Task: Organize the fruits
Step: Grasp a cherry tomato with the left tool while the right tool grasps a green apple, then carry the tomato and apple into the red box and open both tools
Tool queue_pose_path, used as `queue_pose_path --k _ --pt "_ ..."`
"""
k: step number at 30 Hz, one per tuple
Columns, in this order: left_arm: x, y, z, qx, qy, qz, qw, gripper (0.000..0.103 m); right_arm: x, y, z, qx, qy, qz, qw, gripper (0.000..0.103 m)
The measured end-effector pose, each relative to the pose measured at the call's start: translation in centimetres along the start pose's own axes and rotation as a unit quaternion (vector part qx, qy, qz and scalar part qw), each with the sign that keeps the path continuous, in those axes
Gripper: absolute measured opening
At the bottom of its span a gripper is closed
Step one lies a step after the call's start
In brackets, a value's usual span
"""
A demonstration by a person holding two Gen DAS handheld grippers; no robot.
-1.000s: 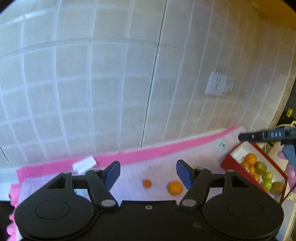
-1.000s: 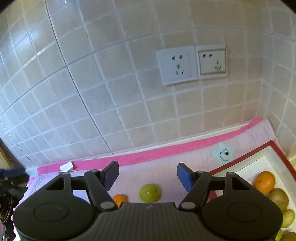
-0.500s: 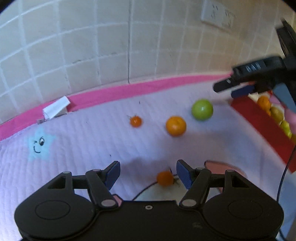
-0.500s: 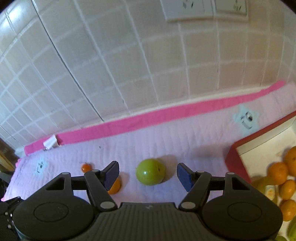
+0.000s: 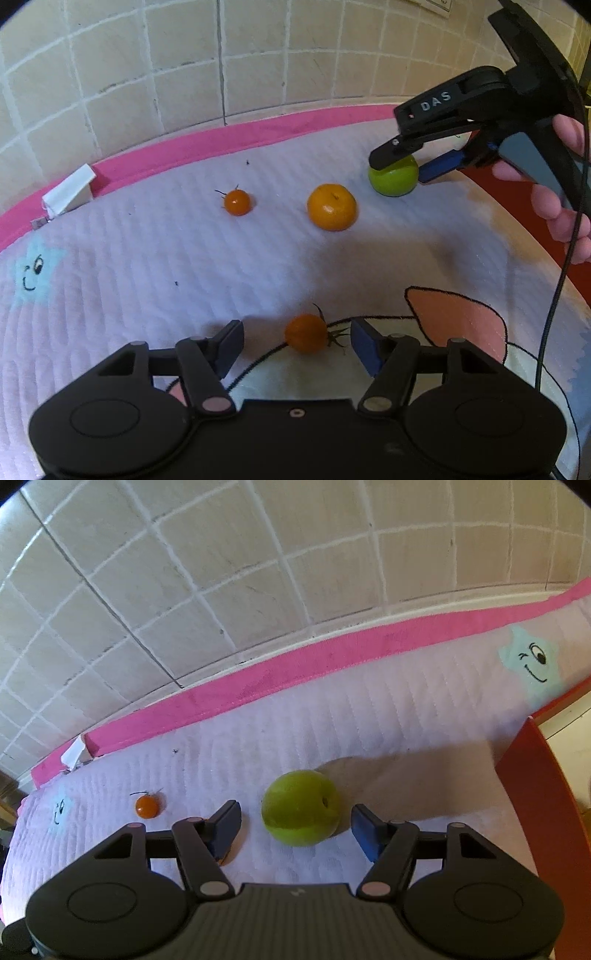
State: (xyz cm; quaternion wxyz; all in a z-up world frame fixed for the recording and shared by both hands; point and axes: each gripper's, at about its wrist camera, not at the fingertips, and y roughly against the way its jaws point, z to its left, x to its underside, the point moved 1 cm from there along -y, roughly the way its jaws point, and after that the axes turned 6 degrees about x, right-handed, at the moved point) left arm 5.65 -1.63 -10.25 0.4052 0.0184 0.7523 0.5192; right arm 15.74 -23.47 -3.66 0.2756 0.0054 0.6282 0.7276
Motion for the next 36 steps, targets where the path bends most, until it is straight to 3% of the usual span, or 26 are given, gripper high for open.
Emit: queue_pose_path --k 9,17,27,33,36 --pt "0.0 -0.5 -0.1 0.003 -0.004 -0.003 1.0000 0.068 -0.2 -1.0 0.1 0.010 0.003 -0.001 1.000 0.065" --pt "0.2 -0.3 -0.6 0.004 -0.022 -0.010 0.9997 0.034 -0.4 -1.2 0.6 0.022 0.019 -0.012 0.999 0.053" --pt "0.9 0.8 -1.3 0.011 -0.025 -0.023 0.9994 0.031 0.1 -0.1 0.3 0.012 0.019 -0.019 1.000 0.053" --pt "0.9 2.5 -2.4 0.014 -0.029 -0.036 0.9988 0.031 0.7 3.6 -0.1 0.000 0.013 -0.047 0.999 0.053" --pt "0.8 3.9 -2.7 0.046 -0.012 -0.057 0.9973 0.031 1.0 6.3 -0.4 -0.008 0.013 -0.069 0.997 0.053"
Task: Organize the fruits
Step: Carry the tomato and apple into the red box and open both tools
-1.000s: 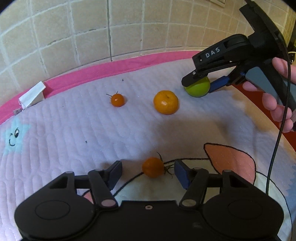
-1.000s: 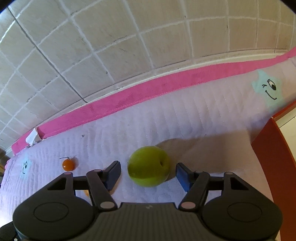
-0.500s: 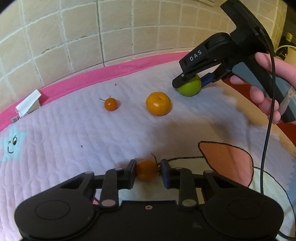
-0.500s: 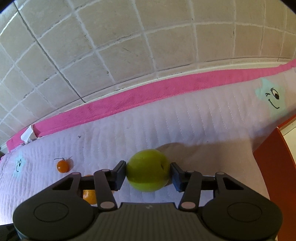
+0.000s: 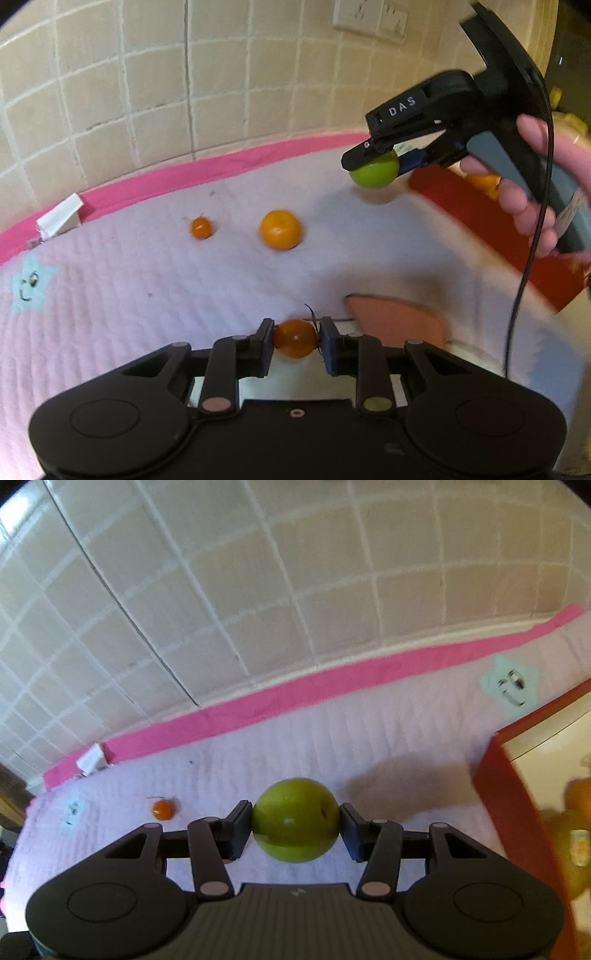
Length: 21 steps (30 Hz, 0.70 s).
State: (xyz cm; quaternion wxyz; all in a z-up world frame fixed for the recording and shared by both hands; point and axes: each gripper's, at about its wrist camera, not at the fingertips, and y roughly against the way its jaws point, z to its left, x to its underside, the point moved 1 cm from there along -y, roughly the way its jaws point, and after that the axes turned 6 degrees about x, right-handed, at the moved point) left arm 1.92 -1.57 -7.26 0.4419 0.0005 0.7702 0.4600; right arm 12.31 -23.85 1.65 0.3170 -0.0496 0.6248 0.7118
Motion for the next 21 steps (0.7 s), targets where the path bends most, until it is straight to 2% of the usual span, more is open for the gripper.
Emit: queue_pose_path --k 5,9,15,21 --pt "-1.6 1.3 -2.4 0.006 -0.028 -0.024 0.9993 0.031 -0.1 5.7 -1.3 0.002 0.000 -0.051 0.999 0.053" --pt "-4.2 1.8 -5.1 0.031 -0.065 -0.057 0.9958 0.031 -0.1 9.7 -3.7 0.014 -0.004 -0.087 0.996 0.053" --pt "-8.2 0.3 -10.7 0.066 -0.127 -0.083 0.9862 0.031 1.0 15.1 -8.5 0.059 -0.014 -0.127 0.990 0.053" --pt "-11.4 -2.1 -16.5 0.100 -0.165 -0.091 0.9770 0.031 2.5 19.2 -14.4 0.101 -0.039 -0.150 0.983 0.053"
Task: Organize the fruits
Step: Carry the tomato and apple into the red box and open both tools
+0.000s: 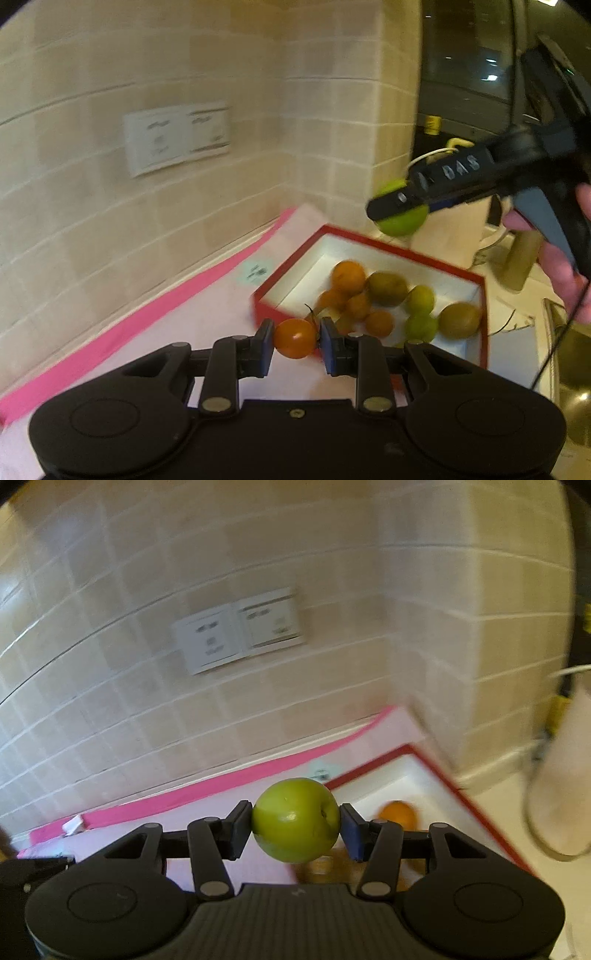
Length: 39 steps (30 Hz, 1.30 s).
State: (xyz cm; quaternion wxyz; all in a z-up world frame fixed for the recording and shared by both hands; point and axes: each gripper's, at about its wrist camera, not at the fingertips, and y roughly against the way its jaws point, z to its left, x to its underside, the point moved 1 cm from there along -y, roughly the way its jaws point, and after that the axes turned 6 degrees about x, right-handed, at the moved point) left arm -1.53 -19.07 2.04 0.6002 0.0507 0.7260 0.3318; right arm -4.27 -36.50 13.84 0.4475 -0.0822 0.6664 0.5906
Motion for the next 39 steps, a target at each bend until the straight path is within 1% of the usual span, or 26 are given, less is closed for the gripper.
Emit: queue_pose_path --k 5,8,10,14,17,21,24,26,29,33,36,39 --pt "-3.1 -3.6 -2.4 0.025 -0.023 -0.003 0.9994 0.031 0.9 1.3 -5.1 0.038 -0.019 -0.005 0.999 0.053" --pt "-4.9 -6.3 -3.1 0.035 -0.021 0.005 0.9991 0.031 1.5 1.2 -7.7 0.057 -0.034 0.003 0.998 0.053" --pt "-5.9 -8.2 -3.2 0.030 -0.019 0.009 0.9993 0.031 1.9 0.9 -9.7 0.068 -0.050 0.013 0.996 0.053" --pt "-7.0 -11.8 -1.9 0.030 0.009 0.029 0.9991 0.031 2.9 -0.9 -13.4 0.084 -0.085 0.047 0.992 0.053" --pt "-6.7 -14.7 -0.4 0.029 0.031 0.056 0.9975 0.031 4.1 -2.8 -14.7 0.096 -0.092 0.075 0.988 0.053" --pt "-5.7 -18.5 1.6 0.018 0.049 0.093 0.9943 0.031 5.8 -4.4 -14.9 0.122 -0.081 0.085 0.986 0.053" --pt "-5.0 -20.8 2.6 0.006 0.063 0.118 0.9910 0.031 6.9 -5.5 -14.7 0.155 -0.060 0.094 0.982 0.053" --pt "-4.7 -22.1 2.8 0.002 0.066 0.130 0.9893 0.031 7.3 -6.1 -14.5 0.161 -0.049 0.097 0.981 0.053" --pt "-4.4 -23.1 2.5 -0.009 0.056 0.142 0.9883 0.031 7.5 -6.7 -14.2 0.161 -0.041 0.105 0.981 0.053" --pt "-4.1 -24.3 2.2 -0.019 0.051 0.156 0.9862 0.031 7.7 -7.6 -14.0 0.179 -0.031 0.114 0.977 0.053" --pt "-3.6 -25.1 2.5 -0.022 0.060 0.171 0.9831 0.031 8.1 -8.0 -14.2 0.179 -0.036 0.123 0.975 0.053" --pt "-3.4 -25.3 2.8 -0.022 0.072 0.177 0.9814 0.031 8.1 -8.2 -14.3 0.182 -0.040 0.123 0.975 0.053"
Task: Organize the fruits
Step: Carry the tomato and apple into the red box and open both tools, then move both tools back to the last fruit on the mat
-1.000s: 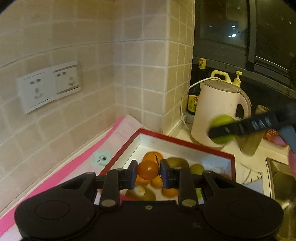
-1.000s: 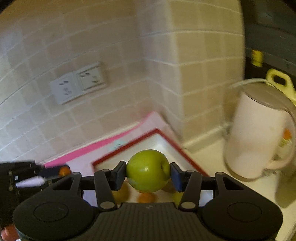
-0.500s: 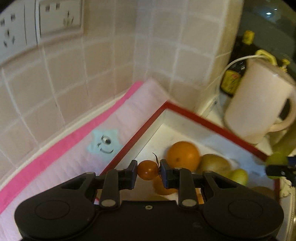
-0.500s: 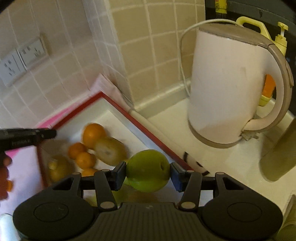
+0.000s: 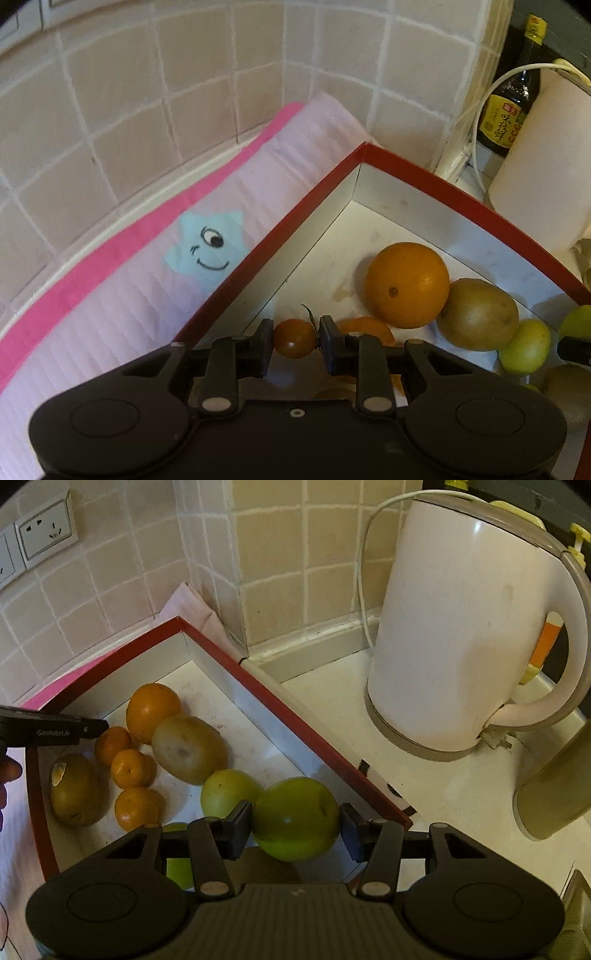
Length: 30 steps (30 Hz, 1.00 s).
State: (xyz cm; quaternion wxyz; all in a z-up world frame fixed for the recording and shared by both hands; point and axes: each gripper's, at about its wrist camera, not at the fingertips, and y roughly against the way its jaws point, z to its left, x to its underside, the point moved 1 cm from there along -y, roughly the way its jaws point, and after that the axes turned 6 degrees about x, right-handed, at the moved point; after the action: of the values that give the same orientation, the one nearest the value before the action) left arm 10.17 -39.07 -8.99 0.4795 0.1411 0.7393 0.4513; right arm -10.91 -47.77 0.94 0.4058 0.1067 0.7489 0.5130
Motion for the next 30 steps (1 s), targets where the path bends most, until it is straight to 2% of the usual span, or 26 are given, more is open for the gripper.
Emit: queue_pose_path --k 9,10,13,14,16,18,21,30 --pt "-0.1 0.0 -0.1 -0.006 0.001 0.002 1.0000 0.034 -0.1 -0.8 -0.4 -0.007 -0.023 0.011 1.000 0.054" --pt "-0.1 0.0 -0.2 -0.007 0.001 0.003 1.0000 0.036 -0.1 -0.8 -0.6 -0.011 -0.027 0.010 1.000 0.054" --pt "-0.1 0.2 -0.5 -0.007 -0.011 0.006 0.9999 0.046 -0.3 -0.2 -1.4 -0.029 -0.049 0.004 0.998 0.068" --pt "0.0 0.3 -0.7 -0.009 -0.016 0.005 0.9998 0.048 -0.4 0.1 -1.5 -0.032 -0.052 -0.001 0.998 0.068" --pt "0.2 0.9 -0.9 -0.013 -0.021 0.000 0.9997 0.060 -0.6 0.7 -1.8 -0.026 -0.055 -0.008 0.998 0.068" --pt "0.4 1.7 -1.0 -0.011 -0.019 -0.009 0.9997 0.063 -0.7 1.6 -2.2 -0.029 -0.062 -0.017 0.998 0.068" --pt "0.7 3.2 -0.7 -0.003 -0.007 -0.019 0.9998 0.074 -0.7 2.8 -2.4 -0.033 -0.066 -0.028 0.997 0.068" --pt "4.4 9.9 -0.1 0.028 0.008 -0.069 0.9972 0.079 -1.0 7.4 -0.2 -0.058 -0.049 -0.059 0.995 0.069"
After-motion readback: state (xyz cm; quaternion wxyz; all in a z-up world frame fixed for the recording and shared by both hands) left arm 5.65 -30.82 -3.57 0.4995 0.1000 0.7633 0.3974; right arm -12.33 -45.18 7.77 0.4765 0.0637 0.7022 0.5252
